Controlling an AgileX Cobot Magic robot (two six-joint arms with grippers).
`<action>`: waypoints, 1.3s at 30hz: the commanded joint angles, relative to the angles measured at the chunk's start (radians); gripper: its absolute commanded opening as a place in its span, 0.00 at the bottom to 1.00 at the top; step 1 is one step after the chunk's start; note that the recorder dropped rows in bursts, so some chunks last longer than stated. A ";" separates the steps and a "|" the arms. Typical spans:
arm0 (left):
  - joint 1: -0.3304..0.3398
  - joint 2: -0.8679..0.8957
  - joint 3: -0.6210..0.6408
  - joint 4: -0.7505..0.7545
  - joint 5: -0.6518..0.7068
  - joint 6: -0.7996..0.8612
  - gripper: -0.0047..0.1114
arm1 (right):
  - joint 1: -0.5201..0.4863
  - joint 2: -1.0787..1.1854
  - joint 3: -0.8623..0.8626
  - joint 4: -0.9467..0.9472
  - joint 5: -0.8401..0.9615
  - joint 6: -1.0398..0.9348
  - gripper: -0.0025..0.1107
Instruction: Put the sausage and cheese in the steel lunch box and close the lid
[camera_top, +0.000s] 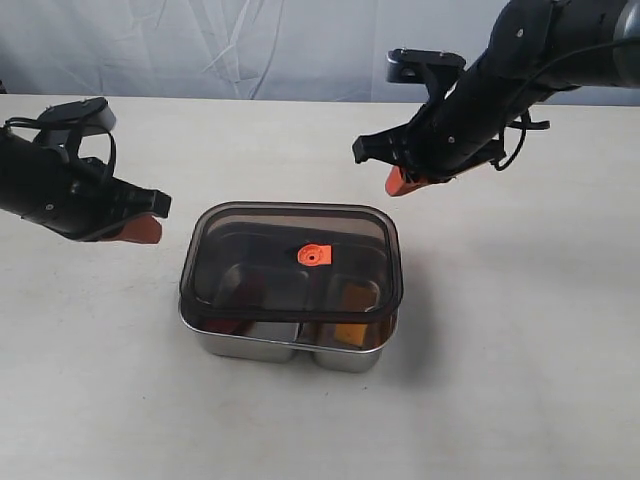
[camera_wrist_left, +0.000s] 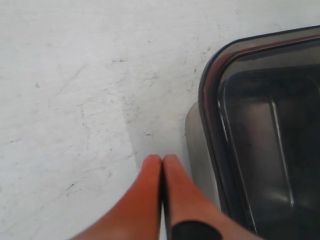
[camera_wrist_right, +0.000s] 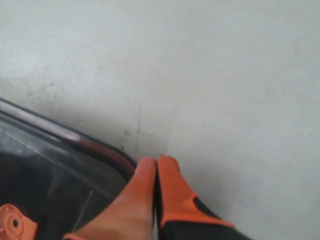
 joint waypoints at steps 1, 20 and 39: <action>-0.002 -0.007 -0.002 -0.010 -0.039 0.007 0.04 | 0.006 0.025 -0.006 0.033 -0.083 0.002 0.02; -0.002 -0.007 -0.002 -0.008 -0.023 0.009 0.04 | 0.080 0.099 -0.055 0.026 -0.076 0.002 0.02; -0.002 -0.007 -0.002 -0.016 -0.051 0.036 0.04 | 0.080 0.099 -0.055 0.026 -0.029 0.002 0.02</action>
